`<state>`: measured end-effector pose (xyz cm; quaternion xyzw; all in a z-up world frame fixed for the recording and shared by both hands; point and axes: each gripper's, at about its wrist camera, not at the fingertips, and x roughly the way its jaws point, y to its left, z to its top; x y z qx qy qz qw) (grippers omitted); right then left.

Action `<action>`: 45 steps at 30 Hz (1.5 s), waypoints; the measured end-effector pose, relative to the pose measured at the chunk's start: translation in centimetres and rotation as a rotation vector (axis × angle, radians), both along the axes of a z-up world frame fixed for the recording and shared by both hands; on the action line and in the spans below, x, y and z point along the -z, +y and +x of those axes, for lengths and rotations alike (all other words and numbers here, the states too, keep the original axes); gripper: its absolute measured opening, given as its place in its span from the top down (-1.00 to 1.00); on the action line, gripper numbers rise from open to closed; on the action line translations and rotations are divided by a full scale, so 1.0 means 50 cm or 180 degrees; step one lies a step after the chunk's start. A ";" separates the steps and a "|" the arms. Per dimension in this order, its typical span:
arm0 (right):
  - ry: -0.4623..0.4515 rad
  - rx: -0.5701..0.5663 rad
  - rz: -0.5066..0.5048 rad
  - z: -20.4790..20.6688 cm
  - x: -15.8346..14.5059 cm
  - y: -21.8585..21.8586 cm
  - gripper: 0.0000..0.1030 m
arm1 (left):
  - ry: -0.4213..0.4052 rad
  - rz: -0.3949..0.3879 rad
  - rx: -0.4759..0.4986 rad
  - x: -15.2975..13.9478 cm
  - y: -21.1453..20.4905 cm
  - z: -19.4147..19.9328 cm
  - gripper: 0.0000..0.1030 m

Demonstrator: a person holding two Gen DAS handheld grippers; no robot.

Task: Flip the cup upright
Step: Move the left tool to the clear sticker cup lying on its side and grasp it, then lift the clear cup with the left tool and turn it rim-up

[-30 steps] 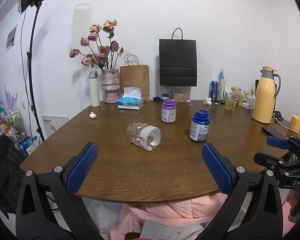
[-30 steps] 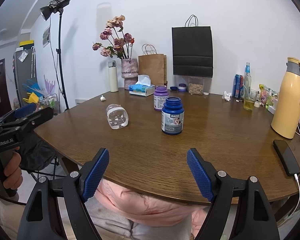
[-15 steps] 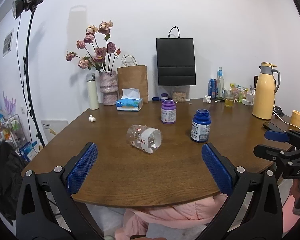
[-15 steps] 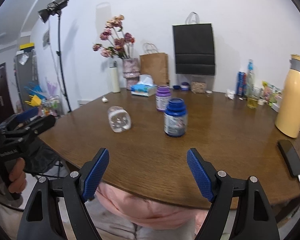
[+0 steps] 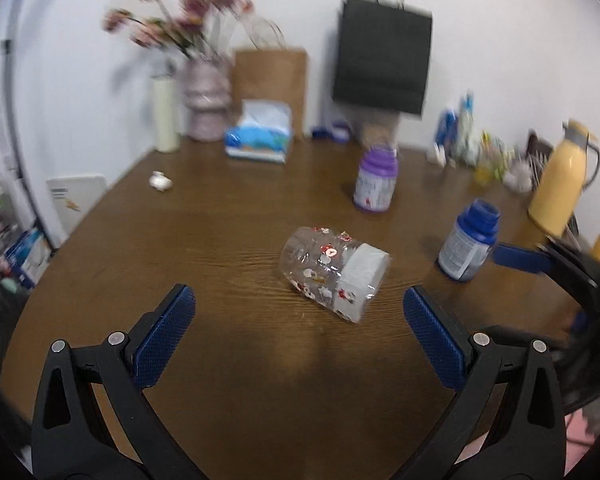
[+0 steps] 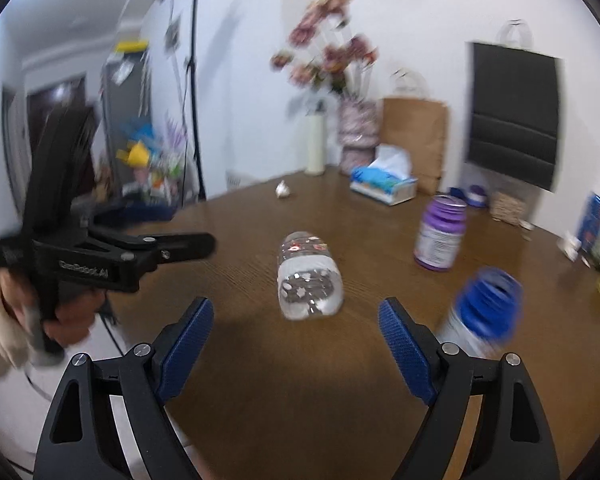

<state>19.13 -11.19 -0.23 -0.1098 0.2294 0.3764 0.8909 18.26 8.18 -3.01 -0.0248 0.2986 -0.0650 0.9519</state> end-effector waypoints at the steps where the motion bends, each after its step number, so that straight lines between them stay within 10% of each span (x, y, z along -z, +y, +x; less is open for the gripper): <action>1: 0.0085 -0.0021 -0.0098 0.031 0.007 0.029 -0.72 | 0.0003 0.0032 0.0051 0.001 0.000 0.020 -1.00; 5: 0.0297 0.0010 -0.0387 0.144 0.047 0.122 -0.72 | 0.0024 0.0082 0.0110 -0.003 0.009 0.102 -1.00; 7: 0.0555 0.0028 -0.0341 0.195 0.069 0.140 -0.23 | 0.0211 0.0036 0.0178 0.002 0.019 0.143 -1.00; 10: 0.0710 -0.0010 -0.0228 0.233 0.072 0.136 -0.21 | 0.0360 -0.0099 0.0244 0.011 0.024 0.196 -0.93; 18: 0.0568 -0.0258 -0.0256 0.228 0.075 0.142 -0.22 | 0.0851 -0.0789 0.0575 0.099 0.023 0.278 -0.23; 25: 0.0638 -0.0218 -0.0170 0.273 0.082 0.110 -0.68 | 0.0607 -0.0533 0.0280 0.090 0.023 0.247 0.04; 35: 0.0536 0.0195 -0.0163 0.312 0.072 0.087 -0.68 | 0.0440 -0.0319 -0.0020 0.079 0.042 0.206 0.02; 37: 0.0530 0.0199 -0.0148 0.317 0.071 0.087 -0.68 | 0.0537 -0.0302 -0.0023 0.075 0.043 0.214 -0.23; 41: 0.0446 0.0302 -0.0209 0.309 0.054 0.077 -0.68 | 0.0818 -0.0592 0.0690 0.068 0.022 0.215 -0.55; 45: 0.0224 0.0442 -0.0104 0.283 -0.010 0.036 -0.68 | 0.1097 -0.0307 0.0934 0.093 -0.021 0.244 -0.46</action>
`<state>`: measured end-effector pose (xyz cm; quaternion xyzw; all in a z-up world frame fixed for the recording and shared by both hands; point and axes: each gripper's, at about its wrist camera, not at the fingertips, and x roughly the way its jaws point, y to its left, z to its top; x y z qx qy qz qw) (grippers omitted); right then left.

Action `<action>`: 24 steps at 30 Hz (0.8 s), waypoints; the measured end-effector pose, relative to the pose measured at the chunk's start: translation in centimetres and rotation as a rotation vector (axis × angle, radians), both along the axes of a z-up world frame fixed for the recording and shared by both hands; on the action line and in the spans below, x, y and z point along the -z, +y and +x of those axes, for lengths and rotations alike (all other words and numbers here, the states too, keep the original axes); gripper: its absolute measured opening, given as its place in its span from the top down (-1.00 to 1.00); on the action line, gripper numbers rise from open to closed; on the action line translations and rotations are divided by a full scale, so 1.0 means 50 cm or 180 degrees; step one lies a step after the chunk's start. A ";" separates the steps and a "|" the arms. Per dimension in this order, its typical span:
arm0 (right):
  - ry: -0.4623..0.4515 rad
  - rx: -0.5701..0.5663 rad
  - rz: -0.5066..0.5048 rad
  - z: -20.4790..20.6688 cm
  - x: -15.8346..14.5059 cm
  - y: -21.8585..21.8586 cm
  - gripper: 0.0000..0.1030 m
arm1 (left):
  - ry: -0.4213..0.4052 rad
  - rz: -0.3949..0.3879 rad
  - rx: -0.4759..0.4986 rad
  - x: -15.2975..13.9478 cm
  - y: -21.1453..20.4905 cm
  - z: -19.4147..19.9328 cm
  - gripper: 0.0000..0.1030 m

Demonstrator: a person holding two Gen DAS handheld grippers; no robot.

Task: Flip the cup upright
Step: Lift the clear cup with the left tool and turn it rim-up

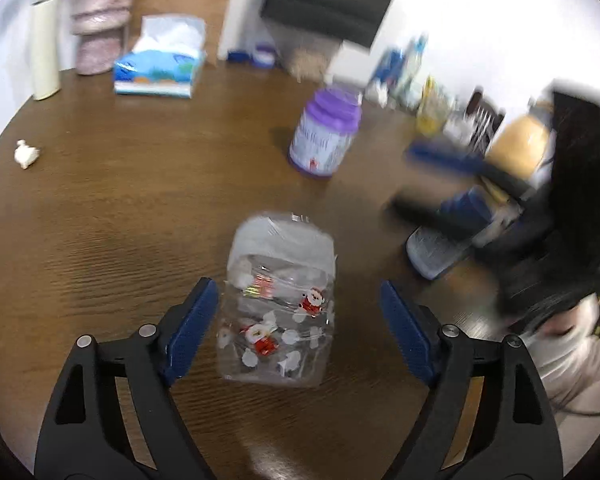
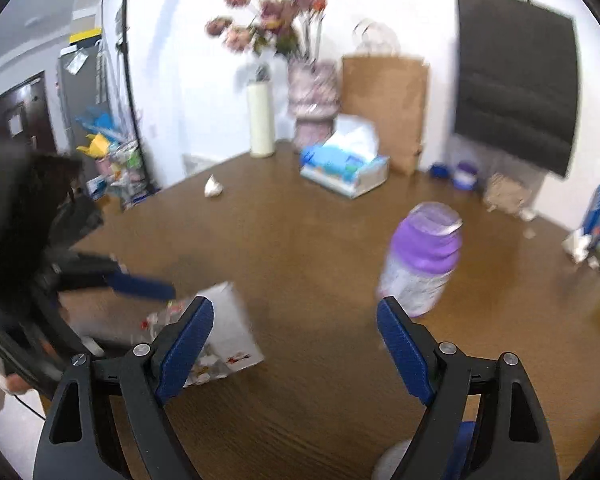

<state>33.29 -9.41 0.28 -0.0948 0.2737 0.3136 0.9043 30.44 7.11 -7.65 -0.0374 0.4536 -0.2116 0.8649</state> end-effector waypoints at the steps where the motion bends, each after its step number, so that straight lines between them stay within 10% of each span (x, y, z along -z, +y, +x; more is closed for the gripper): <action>1: -0.0063 0.0025 0.0027 -0.004 -0.016 -0.010 -0.68 | 0.0089 0.0143 -0.0033 0.014 -0.009 0.015 -0.18; 7: -0.0109 0.0132 0.0193 0.003 -0.061 -0.062 -0.69 | 0.0020 0.0478 -0.0205 -0.001 -0.046 0.044 -0.10; 11: -0.0086 0.0112 0.0471 0.013 -0.085 -0.110 -0.69 | -0.0743 0.0402 -0.0400 -0.091 -0.042 0.026 -0.10; 16: 0.0358 -0.0397 0.1233 0.078 -0.150 -0.155 -0.72 | -0.1694 -0.0255 -0.0136 -0.216 -0.068 -0.006 -0.14; 22: 0.0915 -0.0939 0.1733 0.145 -0.193 -0.125 -0.71 | -0.2297 -0.0452 -0.0050 -0.257 -0.097 -0.005 -0.13; 24: 0.1053 -0.1088 0.1856 0.157 -0.197 -0.111 -0.31 | -0.2367 -0.0455 -0.0047 -0.259 -0.107 -0.003 -0.16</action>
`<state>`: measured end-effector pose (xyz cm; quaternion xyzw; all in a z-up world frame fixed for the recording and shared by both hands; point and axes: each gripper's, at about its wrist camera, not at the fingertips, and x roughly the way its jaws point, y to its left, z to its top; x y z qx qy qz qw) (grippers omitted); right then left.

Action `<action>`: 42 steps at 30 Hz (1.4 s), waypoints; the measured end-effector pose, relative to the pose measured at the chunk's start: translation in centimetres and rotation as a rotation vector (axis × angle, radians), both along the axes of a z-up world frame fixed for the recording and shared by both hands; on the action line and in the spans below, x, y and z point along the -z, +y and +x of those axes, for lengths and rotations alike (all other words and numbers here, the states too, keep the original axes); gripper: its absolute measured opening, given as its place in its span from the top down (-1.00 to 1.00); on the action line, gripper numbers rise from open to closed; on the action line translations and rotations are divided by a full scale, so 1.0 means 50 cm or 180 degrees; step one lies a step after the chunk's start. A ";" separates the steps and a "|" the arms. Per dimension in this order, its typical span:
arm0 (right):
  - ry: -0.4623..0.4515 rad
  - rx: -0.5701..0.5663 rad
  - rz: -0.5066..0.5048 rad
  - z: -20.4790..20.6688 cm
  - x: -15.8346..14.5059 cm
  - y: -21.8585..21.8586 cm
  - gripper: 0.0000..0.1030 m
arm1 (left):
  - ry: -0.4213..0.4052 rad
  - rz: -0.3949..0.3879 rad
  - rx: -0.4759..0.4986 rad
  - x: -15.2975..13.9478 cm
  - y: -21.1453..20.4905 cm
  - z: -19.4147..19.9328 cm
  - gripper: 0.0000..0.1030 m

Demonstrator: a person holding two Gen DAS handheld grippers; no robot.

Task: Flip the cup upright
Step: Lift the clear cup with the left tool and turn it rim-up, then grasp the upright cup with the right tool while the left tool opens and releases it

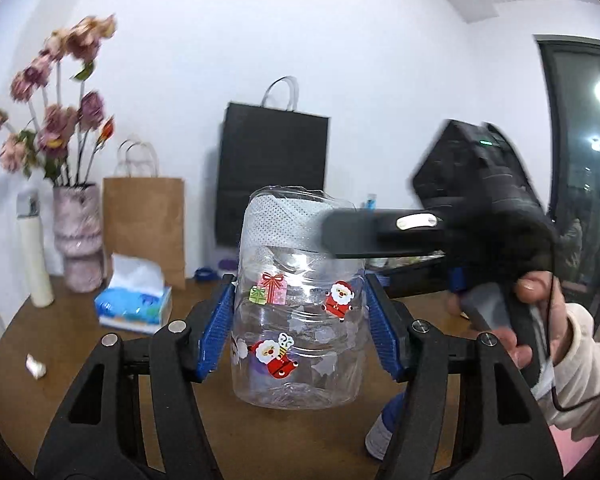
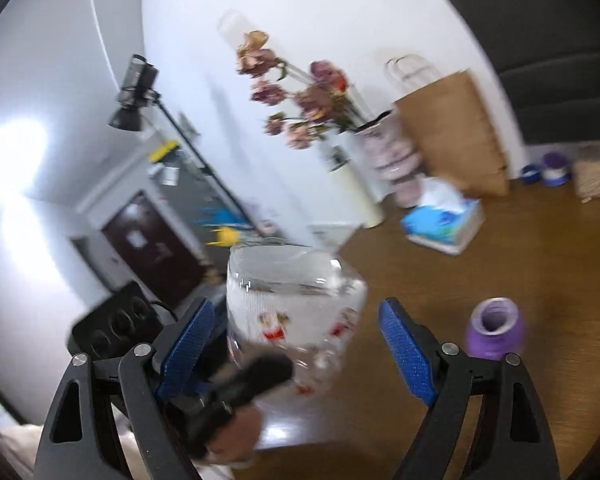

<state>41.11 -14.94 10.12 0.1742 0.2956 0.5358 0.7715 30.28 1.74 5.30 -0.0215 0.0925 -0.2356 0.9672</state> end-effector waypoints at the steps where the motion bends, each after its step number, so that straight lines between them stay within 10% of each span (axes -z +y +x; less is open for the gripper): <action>1: 0.0038 -0.0035 0.0058 0.006 -0.001 0.005 -0.28 | 0.0021 -0.0038 0.0001 0.005 0.020 0.002 -0.19; 3: -0.0063 -0.0018 -0.0063 0.004 -0.001 0.014 -0.23 | 0.0250 -0.0040 0.0049 0.011 0.035 0.031 -0.24; 7: -0.1225 0.0301 -0.0992 -0.050 0.000 0.074 -0.27 | 0.0406 0.0204 0.0050 0.032 0.032 0.069 -0.15; 10: -0.1739 0.0218 -0.1109 -0.071 0.034 0.096 -0.33 | 0.0389 0.0209 -0.0014 0.070 0.024 0.066 -0.13; 17: -0.1232 0.0184 -0.0780 -0.036 0.066 0.068 -0.34 | 0.0582 -0.0047 -0.0040 0.095 0.017 0.037 -0.12; 33: -0.1894 0.0778 -0.1261 -0.308 0.144 0.044 -0.34 | 0.0967 0.0088 -0.0021 0.191 -0.055 -0.135 -0.12; 42: -0.0850 0.0741 -0.1351 -0.244 0.257 0.001 -0.34 | 0.1445 0.0446 -0.0214 0.255 -0.098 -0.148 -0.14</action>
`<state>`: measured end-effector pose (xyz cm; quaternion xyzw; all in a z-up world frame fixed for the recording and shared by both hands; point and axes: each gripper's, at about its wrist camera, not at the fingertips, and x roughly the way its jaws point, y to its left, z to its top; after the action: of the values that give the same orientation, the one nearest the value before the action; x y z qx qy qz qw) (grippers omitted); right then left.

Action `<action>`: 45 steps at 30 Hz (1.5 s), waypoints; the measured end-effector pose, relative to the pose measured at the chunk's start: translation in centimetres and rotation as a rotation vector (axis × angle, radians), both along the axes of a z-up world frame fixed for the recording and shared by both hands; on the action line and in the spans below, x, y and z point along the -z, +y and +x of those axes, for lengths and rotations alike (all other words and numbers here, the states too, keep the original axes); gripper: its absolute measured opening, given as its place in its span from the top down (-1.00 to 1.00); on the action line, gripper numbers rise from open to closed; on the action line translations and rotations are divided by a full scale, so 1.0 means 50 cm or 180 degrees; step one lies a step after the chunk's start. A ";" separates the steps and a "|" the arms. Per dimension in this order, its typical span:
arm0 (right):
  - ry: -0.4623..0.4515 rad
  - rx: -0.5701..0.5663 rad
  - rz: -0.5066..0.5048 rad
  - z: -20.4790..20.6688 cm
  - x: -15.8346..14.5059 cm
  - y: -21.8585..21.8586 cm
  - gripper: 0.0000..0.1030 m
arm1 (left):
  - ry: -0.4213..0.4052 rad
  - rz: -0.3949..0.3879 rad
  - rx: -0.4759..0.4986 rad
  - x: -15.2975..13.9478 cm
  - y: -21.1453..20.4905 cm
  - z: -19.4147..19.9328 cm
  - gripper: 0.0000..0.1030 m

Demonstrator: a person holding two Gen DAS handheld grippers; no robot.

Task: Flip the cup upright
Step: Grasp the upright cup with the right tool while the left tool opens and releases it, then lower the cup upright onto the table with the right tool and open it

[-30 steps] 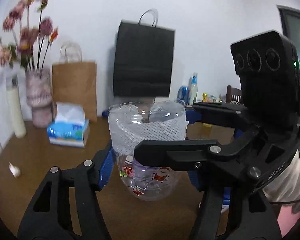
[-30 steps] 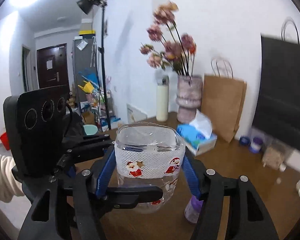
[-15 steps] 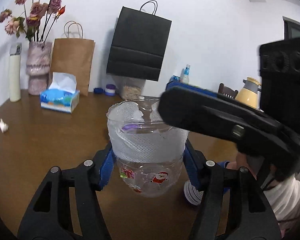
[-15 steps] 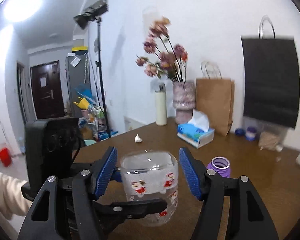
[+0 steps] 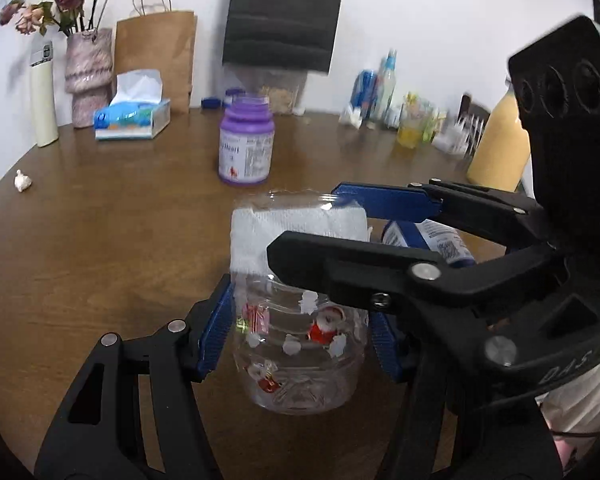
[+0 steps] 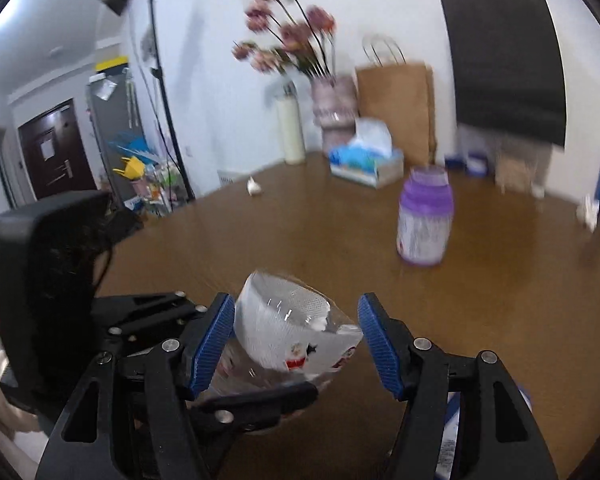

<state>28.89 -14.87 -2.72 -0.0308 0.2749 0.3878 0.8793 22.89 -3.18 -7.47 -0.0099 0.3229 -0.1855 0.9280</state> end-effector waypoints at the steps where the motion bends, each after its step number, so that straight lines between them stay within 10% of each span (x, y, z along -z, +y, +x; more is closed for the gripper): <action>1: 0.0062 -0.0003 0.0044 0.001 0.007 -0.004 -0.34 | 0.0009 0.0058 -0.0001 0.003 -0.004 -0.004 -0.14; 7: 0.0298 0.0033 0.0130 0.004 0.026 -0.011 -0.34 | 0.0106 0.0144 -0.0104 0.010 -0.001 -0.009 -0.12; 13: 0.0267 -0.0025 0.0498 -0.025 -0.003 -0.027 -0.63 | -0.0588 -0.0090 -0.0301 -0.031 0.024 -0.074 -0.10; 20: 0.0873 -0.0337 0.1097 0.006 -0.015 -0.027 -0.61 | -0.1136 -0.0037 -0.0151 -0.066 0.010 -0.130 -0.12; 21: 0.0966 -0.0386 0.1209 0.013 -0.012 -0.027 -0.30 | -0.1079 0.0020 -0.0129 -0.065 0.005 -0.128 -0.17; 25: 0.0535 -0.0129 0.0830 -0.004 -0.024 -0.008 -0.28 | -0.0453 0.0390 -0.0176 -0.039 0.001 -0.084 -0.58; 31: -0.0347 -0.0094 -0.0331 -0.073 -0.008 0.091 -0.32 | -0.0216 0.0215 -0.0024 -0.019 0.020 -0.077 -0.12; 39: -0.0262 -0.0078 -0.0403 -0.091 0.014 0.085 -0.34 | -0.0112 0.0394 0.0003 0.003 0.001 -0.087 -0.15; 45: -0.0179 -0.0026 -0.0320 -0.107 0.027 0.064 -0.35 | 0.0219 0.0405 -0.0073 0.029 0.014 -0.072 -0.53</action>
<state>23.56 -11.69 -4.06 -0.0870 0.2690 0.3761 0.8824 19.28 -2.46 -8.90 0.0391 0.3656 -0.1535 0.9172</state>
